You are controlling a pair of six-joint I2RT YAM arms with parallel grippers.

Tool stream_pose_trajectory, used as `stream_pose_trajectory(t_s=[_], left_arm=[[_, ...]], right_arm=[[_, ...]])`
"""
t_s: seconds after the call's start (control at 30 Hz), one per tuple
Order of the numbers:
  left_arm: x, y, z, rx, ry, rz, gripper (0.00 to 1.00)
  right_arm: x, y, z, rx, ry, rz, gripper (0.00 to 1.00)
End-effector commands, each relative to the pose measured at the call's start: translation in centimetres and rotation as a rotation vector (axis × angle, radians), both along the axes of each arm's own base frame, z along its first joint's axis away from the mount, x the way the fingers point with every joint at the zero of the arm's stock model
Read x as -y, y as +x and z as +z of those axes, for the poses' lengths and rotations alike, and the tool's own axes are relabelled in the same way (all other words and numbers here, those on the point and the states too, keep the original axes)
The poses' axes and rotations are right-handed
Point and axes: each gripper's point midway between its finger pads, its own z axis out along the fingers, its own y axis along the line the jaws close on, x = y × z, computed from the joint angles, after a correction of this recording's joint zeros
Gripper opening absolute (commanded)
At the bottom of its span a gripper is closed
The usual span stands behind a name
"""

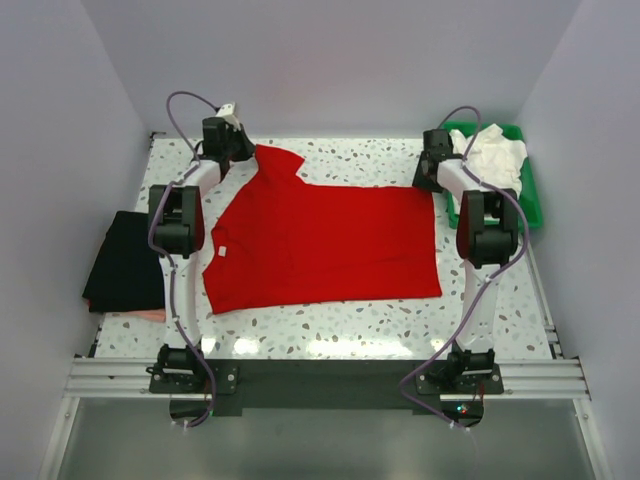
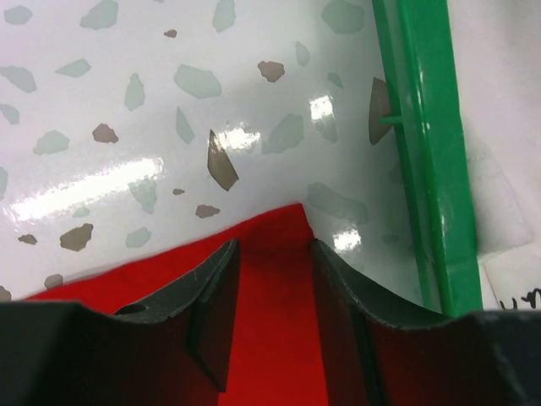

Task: Fold and stack the t-shirts
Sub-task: Fold the tshirt

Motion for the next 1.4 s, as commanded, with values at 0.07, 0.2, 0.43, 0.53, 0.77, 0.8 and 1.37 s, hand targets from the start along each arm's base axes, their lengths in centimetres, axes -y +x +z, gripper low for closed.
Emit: stream_pose_trajectory(t_s=[0.07, 0.2, 0.43, 0.53, 0.77, 0.8, 1.37], left_arm=[[-1.0, 0.9, 5.6, 0.131, -0.015, 0.011, 0.00], [-0.9, 1.1, 5.7, 0.135, -0.017, 0.007, 0.00], [-1.0, 2.4, 6.2, 0.150, -0.023, 0.017, 0.00], [-0.8, 3.0, 7.2, 0.169, -0.042, 0.013, 0.00], [-0.2, 3.0, 9.4, 0.197, -0.086, -0.001, 0.00], [-0.3, 2.9, 9.8, 0.201, -0.088, 0.003, 0.00], [-0.7, -4.9, 15.7, 0.230, -0.157, 0.059, 0.00]], right_arm=[[0.3, 1.9, 0.3, 0.027, -0.005, -0.017, 0.43], [0.1, 2.0, -1.0, -0.001, 0.002, -0.015, 0.38], [-0.5, 2.9, -0.8, 0.017, 0.037, -0.006, 0.20], [-0.7, 3.3, -0.2, 0.028, 0.042, -0.002, 0.12], [-0.7, 4.0, 2.1, 0.081, 0.050, -0.005, 0.04], [-0.8, 4.0, 2.5, 0.091, 0.053, -0.007, 0.04], [-0.1, 0.1, 7.5, 0.191, 0.076, -0.064, 0.04]])
